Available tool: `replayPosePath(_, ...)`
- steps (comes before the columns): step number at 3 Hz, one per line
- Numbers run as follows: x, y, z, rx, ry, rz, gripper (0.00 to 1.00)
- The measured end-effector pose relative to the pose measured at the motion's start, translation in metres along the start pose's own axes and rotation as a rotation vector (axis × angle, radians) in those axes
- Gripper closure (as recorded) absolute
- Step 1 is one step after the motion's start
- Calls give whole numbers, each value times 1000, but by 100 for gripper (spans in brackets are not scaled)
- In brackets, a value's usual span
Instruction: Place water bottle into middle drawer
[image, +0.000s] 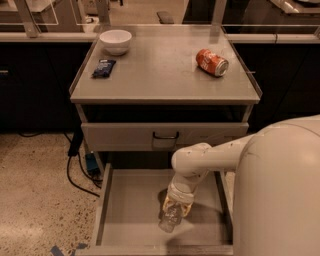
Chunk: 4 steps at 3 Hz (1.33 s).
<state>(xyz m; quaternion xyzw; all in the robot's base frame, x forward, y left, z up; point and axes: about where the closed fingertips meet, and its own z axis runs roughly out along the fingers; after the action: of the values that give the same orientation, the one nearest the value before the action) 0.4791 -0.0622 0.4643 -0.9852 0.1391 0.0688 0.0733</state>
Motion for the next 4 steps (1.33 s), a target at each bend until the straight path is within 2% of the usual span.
replayPosePath(1, 0, 0, 0, 0, 0, 0, 100)
replayPosePath(2, -1, 4, 13, 73, 8, -10, 100)
replayPosePath(3, 15, 2, 57, 211, 49, -40, 100)
replayPosePath(4, 36, -4, 103, 245, 53, -52, 100)
